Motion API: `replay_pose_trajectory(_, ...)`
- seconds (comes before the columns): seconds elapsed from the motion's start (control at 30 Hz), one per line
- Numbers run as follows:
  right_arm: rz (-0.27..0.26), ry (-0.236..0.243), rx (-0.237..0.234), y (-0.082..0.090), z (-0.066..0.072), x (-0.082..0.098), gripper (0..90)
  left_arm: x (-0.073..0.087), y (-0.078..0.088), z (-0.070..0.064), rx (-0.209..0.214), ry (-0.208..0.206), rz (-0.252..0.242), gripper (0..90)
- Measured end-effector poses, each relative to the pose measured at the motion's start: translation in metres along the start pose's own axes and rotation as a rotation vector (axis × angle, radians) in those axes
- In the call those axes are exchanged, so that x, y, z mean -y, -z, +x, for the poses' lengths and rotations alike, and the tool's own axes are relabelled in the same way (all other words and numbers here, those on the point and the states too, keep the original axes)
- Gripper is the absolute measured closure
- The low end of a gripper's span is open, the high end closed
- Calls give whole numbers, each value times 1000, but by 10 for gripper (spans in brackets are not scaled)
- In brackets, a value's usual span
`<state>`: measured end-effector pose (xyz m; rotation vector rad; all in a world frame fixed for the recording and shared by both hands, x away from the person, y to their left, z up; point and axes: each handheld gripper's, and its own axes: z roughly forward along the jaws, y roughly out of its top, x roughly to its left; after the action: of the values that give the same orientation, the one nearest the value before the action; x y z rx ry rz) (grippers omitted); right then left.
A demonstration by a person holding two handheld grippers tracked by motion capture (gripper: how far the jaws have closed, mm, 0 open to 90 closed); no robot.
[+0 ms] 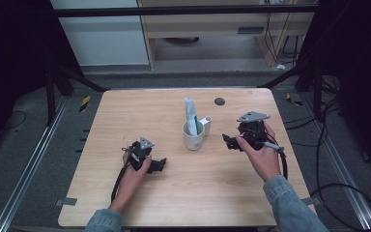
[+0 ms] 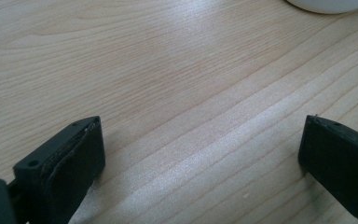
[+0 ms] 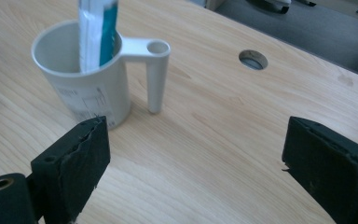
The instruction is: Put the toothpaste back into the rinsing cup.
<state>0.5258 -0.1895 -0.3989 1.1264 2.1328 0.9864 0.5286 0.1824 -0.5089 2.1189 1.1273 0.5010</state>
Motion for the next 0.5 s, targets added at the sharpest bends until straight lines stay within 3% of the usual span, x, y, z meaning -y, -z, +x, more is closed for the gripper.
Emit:
replay_pose_trajectory(0.33,43,-5,-4,-12,-3,28,76,0,0,0,0,-1,2,0)
replay_pose_trajectory(0.5,60,-39,-18,-23,-4,41,91,0,0,0,0,-1,2,0)
